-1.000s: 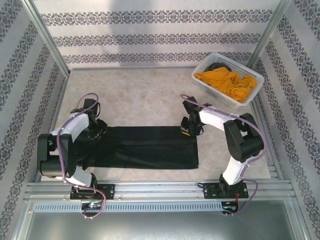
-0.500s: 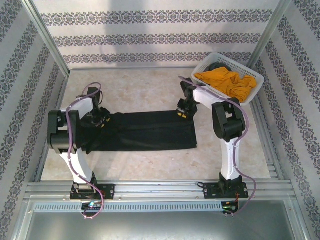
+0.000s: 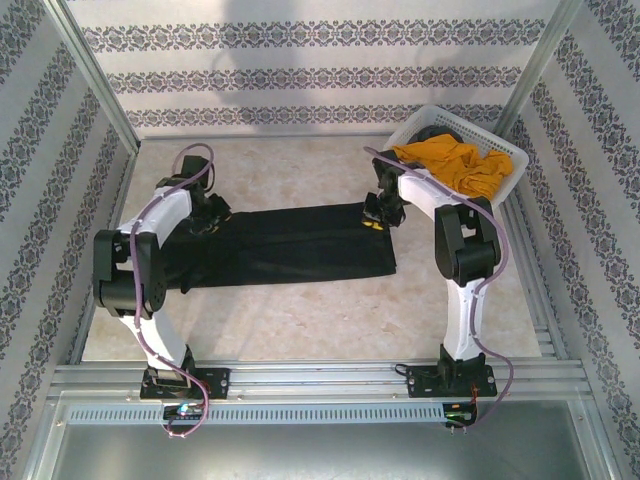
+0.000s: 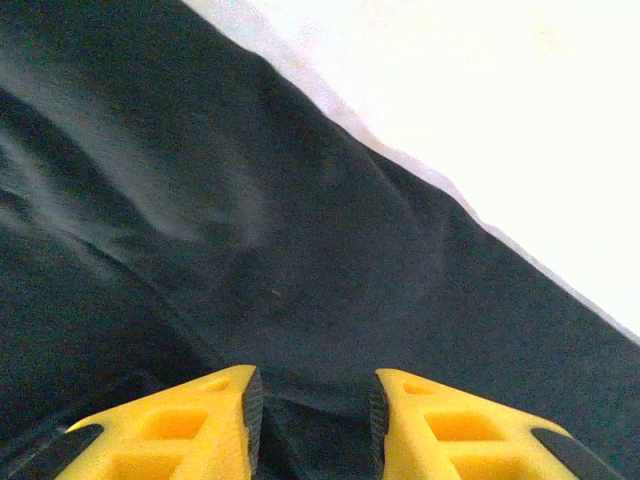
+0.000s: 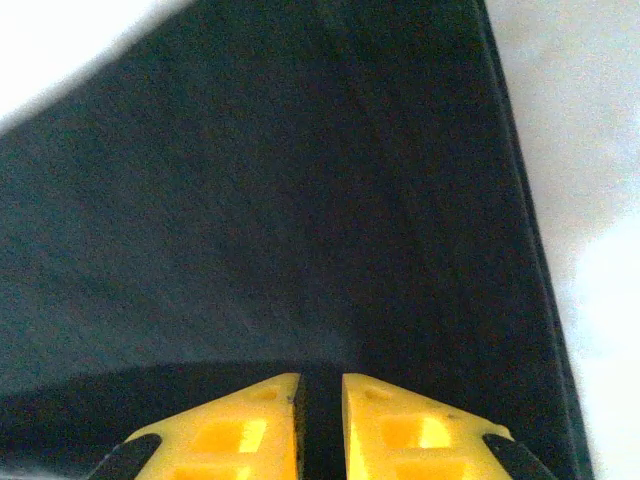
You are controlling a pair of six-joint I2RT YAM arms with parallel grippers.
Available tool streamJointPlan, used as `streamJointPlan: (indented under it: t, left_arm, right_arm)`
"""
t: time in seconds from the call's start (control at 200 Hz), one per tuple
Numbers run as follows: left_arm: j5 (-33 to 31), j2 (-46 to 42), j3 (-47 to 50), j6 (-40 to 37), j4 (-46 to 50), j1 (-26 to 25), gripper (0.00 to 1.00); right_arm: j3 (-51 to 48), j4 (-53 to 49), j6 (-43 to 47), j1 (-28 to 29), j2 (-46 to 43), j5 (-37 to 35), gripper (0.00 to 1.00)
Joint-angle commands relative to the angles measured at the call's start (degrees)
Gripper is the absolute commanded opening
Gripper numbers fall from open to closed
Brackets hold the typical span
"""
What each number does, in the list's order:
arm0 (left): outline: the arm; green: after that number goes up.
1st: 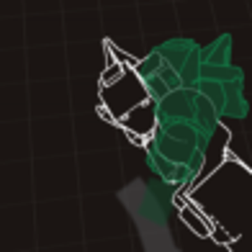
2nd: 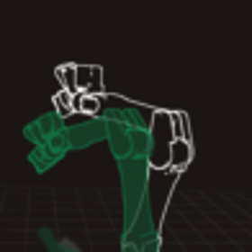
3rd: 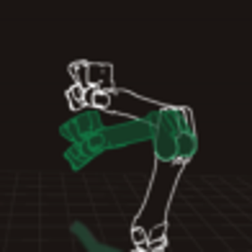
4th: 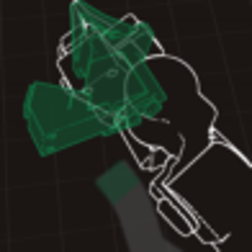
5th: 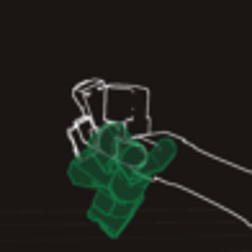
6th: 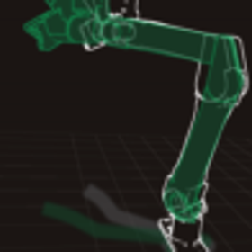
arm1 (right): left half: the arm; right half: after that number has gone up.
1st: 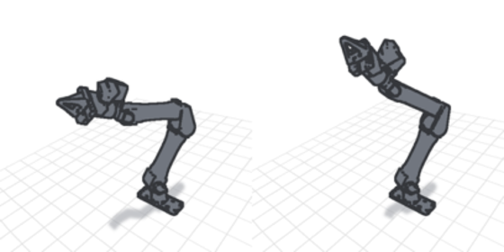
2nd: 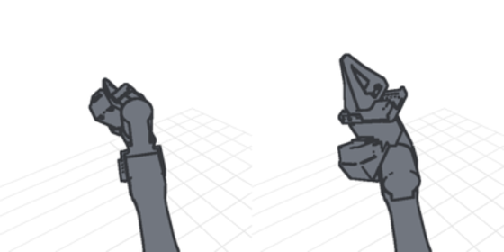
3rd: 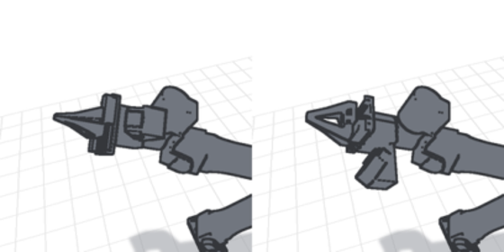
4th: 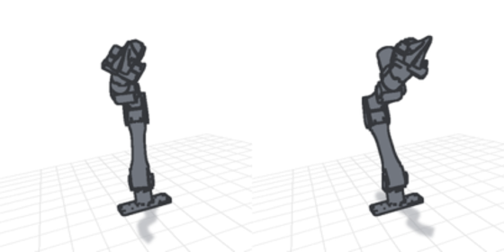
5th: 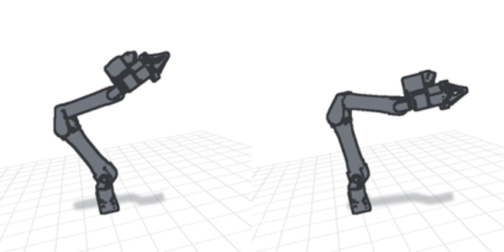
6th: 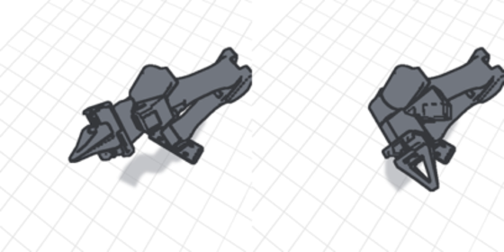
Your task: Fold and stack the t-shirts
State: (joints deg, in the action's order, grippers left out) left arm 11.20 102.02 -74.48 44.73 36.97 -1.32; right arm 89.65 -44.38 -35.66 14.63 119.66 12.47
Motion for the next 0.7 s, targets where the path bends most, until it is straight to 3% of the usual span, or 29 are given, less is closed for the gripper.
streamJointPlan:
  t: [0.0,0.315,0.695]
  left_arm:
    - [1.19,2.22,-0.47,-2.71,-1.56,-1.71,0.35]
    - [-0.83,6.99,-4.03,-5.75,-1.04,-6.93,0.35]
    - [0.02,3.54,4.3,-5.02,-1.12,-11.47,0.28]
  right_arm:
    - [-4.04,1.09,1.48,0.28,-2.71,1.5,0.19]
    - [-11.37,3.05,3.61,0.11,-8.13,-0.73,0.19]
    - [-12.12,3.76,4.05,-0.05,-7.23,-0.51,0.19]
